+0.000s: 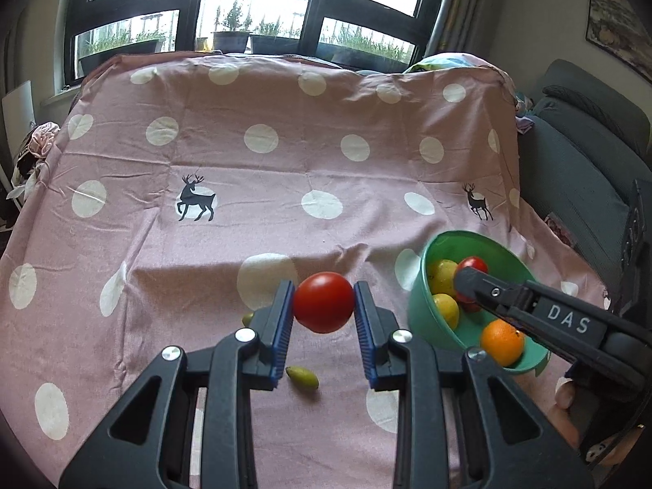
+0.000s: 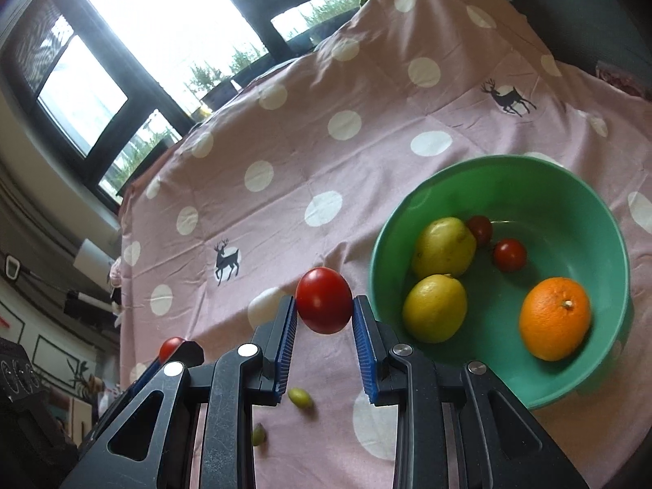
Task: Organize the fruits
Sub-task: 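Lift the tomato with the right gripper and carry it to the green bowl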
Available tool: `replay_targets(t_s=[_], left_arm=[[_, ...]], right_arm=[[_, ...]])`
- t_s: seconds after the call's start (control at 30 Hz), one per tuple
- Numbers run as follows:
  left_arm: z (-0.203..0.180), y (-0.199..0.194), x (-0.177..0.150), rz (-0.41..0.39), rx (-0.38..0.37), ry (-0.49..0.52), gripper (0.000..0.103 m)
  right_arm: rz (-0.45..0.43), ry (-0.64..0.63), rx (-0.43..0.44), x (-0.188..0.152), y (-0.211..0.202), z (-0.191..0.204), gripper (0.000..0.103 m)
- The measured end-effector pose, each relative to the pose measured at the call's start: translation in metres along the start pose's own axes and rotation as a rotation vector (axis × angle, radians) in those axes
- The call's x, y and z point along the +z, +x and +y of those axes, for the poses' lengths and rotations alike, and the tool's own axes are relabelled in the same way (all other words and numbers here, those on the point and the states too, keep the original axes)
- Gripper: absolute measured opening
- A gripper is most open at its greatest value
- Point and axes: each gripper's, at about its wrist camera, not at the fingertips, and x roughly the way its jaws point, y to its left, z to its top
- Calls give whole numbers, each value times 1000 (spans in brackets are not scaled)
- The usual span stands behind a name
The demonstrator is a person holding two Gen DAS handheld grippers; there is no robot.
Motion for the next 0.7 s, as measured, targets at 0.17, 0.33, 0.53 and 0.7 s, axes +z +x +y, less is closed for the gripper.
replay_targets(t_s=[0.17,0.33,0.53,0.7], left_arm=[[-8,-2,0,2,-44,4,29],[-24,3,0,21,-66,46,29],[-47,14,-1,51,-91,97,29],[-70,26,1,72,-147,109,29]], right_arm=[[-36,48,-51,3,-15,-22,30],[-74,117,-62,7,-32,-49,30],[-110,195,-102,11,-46,-79,30],[-118,232,-134,12,-50,-95,30]])
